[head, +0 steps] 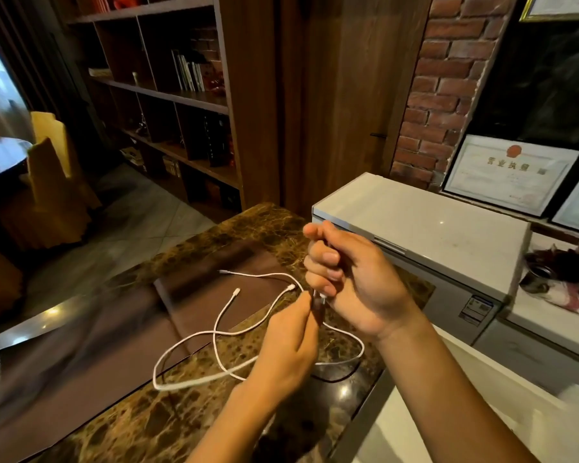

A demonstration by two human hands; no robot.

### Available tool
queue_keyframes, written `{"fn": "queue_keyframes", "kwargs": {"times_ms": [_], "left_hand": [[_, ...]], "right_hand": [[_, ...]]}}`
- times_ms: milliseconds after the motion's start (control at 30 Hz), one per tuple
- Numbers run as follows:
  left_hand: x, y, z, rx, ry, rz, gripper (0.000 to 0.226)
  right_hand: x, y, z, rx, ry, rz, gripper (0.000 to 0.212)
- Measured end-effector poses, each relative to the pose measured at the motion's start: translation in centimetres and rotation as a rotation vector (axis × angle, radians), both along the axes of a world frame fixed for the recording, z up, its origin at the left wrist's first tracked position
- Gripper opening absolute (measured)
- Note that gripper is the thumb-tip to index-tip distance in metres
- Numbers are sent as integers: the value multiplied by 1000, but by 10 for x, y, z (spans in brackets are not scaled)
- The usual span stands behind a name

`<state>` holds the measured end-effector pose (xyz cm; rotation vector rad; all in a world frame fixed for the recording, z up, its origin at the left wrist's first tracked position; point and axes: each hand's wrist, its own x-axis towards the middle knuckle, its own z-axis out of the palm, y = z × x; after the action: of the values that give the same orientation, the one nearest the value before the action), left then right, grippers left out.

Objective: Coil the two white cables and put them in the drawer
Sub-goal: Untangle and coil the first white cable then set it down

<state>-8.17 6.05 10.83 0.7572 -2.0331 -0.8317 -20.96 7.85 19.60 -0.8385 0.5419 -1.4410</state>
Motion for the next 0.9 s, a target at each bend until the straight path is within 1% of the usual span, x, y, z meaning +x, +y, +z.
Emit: {"fn": "queue_keyframes", "kwargs": {"times_ms": [100,167,333,567,633,700,800,900], "left_hand": [[-3,7,-1,37,-45,25,27],[-2,11,3,34,-116,28,32],[10,14,17,-151,-394,54,28],[26,15,47,-327,-653,108,30],[28,12,55,-358,-675,95,28],[29,9,64,-368,-666,73,31],[33,-2,74,-379,-600,80,44],[35,-16,75,-392,-563,109,55]], "right_hand": [[-3,-7,-9,41,110,-81,32],[-5,-9,-16,62,157,-119,32],[-10,-10,-30,95,232,-191,34],[-8,-8,-47,157,326,-212,36],[-4,-6,-51,169,356,-205,36],[1,-4,-56,186,392,-204,38],[14,4,-65,190,438,-189,40],[29,15,-76,209,411,-173,33]]}}
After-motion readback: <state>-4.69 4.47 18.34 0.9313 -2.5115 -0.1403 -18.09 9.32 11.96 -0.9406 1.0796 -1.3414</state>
